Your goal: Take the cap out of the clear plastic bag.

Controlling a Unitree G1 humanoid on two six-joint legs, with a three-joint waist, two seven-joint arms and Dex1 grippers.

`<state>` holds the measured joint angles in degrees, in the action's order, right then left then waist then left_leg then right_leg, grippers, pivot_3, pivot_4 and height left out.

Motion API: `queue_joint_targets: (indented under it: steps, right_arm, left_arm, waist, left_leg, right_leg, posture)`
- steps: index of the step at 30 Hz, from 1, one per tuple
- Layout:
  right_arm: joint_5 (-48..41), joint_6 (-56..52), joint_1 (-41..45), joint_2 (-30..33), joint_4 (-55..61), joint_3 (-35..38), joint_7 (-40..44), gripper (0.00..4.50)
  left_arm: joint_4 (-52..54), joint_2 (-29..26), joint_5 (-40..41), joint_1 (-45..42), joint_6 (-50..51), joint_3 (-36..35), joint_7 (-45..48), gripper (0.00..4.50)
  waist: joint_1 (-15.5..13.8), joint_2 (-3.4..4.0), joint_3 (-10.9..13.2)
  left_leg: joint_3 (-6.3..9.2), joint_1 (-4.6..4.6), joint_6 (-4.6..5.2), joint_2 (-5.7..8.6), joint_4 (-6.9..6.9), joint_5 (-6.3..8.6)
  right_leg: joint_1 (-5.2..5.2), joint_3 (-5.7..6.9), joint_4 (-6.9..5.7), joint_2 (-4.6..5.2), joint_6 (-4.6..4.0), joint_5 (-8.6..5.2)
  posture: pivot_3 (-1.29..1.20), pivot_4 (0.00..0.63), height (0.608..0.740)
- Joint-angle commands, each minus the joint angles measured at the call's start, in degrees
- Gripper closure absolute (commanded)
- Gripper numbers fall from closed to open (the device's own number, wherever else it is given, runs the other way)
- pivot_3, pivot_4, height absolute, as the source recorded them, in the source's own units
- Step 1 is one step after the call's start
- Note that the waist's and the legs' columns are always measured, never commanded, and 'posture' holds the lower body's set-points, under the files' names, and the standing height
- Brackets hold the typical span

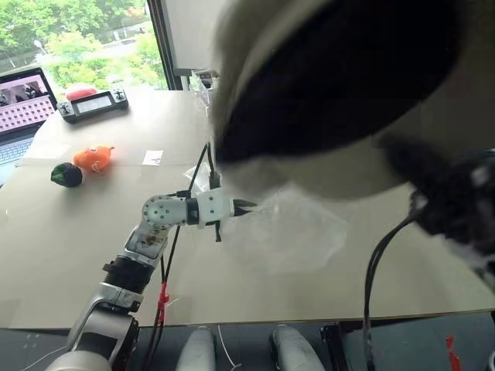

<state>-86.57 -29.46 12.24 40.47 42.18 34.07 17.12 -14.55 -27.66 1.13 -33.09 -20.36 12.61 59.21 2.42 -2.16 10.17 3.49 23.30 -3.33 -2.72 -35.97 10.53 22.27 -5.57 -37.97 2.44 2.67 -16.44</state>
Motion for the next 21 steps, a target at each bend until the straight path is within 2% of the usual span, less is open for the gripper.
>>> queue_joint_targets:
  steps: [1,4,6,9,10,13,16,21]
  right_arm:
    - [2.8,3.8,5.7,1.1,-3.9,0.5,-8.7,4.44]
    - [17.0,3.2,8.8,3.4,-6.9,-4.1,-13.2,4.44]
    - [35.8,3.6,8.5,8.8,-7.3,-12.9,-13.6,4.44]
    - [58.8,7.3,7.3,16.2,-8.5,-26.8,-11.4,4.44]
    - [68.4,9.6,7.4,17.5,-10.7,-33.3,-11.5,4.44]
    - [87.8,14.7,8.4,17.8,-16.2,-45.4,-12.6,4.44]
    - [99.9,18.7,9.4,14.5,-21.5,-53.0,-12.7,4.44]
    - [108.2,20.9,6.8,10.8,-26.3,-57.5,-8.3,4.44]
  left_arm:
    - [-5.3,-3.2,-3.2,-2.1,-13.3,-1.7,-2.6,4.50]
    - [-13.8,-6.6,-6.3,-4.9,-27.6,-2.0,-4.9,4.50]
    - [-20.5,-8.7,-9.3,-7.4,-37.4,-1.7,-7.3,4.50]
    - [-29.8,-10.4,-13.8,-10.9,-47.2,-0.9,-11.6,4.50]
    - [-32.8,-10.7,-16.0,-12.2,-51.1,-1.0,-13.8,4.50]
    - [-38.4,-10.8,-20.6,-14.4,-59.0,-0.7,-18.7,4.50]
    - [-41.7,-10.7,-24.7,-14.7,-65.5,-0.2,-22.6,4.50]
    - [-45.3,-12.9,-34.0,-13.9,-70.9,-0.8,-28.8,4.50]
  waist:
    - [0.1,0.02,0.0]
    - [0.1,0.04,0.0]
    - [0.0,0.06,0.0]
    - [-0.1,0.11,0.0]
    - [-0.1,0.11,0.0]
    - [-0.1,0.11,0.0]
    - [-0.1,0.11,0.0]
    - [-0.2,0.11,0.0]
  left_leg:
    - [-0.03,-0.01,0.00,0.00,0.01,0.00]
    - [-0.04,-0.01,0.00,0.00,0.05,0.00]
    - [-0.07,0.00,0.00,0.00,0.03,0.00]
    - [-0.14,0.03,0.00,0.00,0.08,0.00]
    - [-0.16,0.04,0.00,0.00,0.08,0.00]
    - [-0.18,0.46,0.00,0.00,0.03,0.00]
    - [-0.19,0.86,0.00,0.01,-0.08,-0.01]
    - [-0.20,0.94,0.00,0.04,-0.07,-0.01]
  right_leg:
    - [0.02,-0.03,0.00,0.00,-0.05,0.03]
    - [0.08,-0.04,-0.01,-0.01,-0.10,0.05]
    - [0.09,-0.06,-0.01,0.01,-0.10,0.05]
    - [0.18,-0.09,0.03,0.03,-0.07,0.03]
    - [0.24,-0.09,0.03,0.04,-0.02,0.00]
    - [0.64,-0.11,-0.02,0.04,-0.01,0.01]
    - [1.04,-0.12,-0.10,0.04,-0.25,0.19]
    - [1.09,-0.12,-0.10,0.07,-0.25,0.22]
  posture:
    - [0.00,0.150,0.735]
    - [0.00,0.150,0.735]
    - [0.00,0.150,0.735]
    - [0.00,0.150,0.735]
    - [0.00,0.150,0.735]
    - [0.00,0.150,0.735]
    - [0.00,0.150,0.735]
    - [0.00,0.150,0.735]
